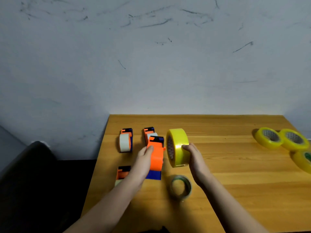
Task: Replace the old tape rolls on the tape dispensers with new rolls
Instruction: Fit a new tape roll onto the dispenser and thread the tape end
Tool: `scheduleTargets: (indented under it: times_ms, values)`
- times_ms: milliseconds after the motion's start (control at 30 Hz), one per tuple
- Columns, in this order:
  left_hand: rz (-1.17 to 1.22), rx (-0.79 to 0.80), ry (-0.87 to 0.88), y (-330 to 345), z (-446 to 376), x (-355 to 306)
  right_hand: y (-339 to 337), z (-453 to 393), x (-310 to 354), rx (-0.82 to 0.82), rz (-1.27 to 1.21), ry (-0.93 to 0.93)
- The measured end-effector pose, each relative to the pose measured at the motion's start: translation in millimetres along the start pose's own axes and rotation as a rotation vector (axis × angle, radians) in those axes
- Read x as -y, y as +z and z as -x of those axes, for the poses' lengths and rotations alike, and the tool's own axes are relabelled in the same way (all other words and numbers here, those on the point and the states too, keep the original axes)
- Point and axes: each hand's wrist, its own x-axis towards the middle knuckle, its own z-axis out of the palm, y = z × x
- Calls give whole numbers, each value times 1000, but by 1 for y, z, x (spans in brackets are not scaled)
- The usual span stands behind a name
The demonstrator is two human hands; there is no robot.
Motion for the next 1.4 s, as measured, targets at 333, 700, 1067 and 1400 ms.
scheduleTargets:
  times_ms: [333, 700, 1067, 1400]
  values:
    - [33, -24, 255, 12, 10, -24, 28, 22, 21, 24, -157, -37]
    - [57, -24, 357, 19, 21, -33, 42, 36, 37, -33, -348, -113]
    - [-76, -36, 456, 13, 19, -32, 39, 41, 45, -17, -242, -165]
    - [274, -44, 346, 18, 26, -33, 46, 50, 48, 59, 396, -420]
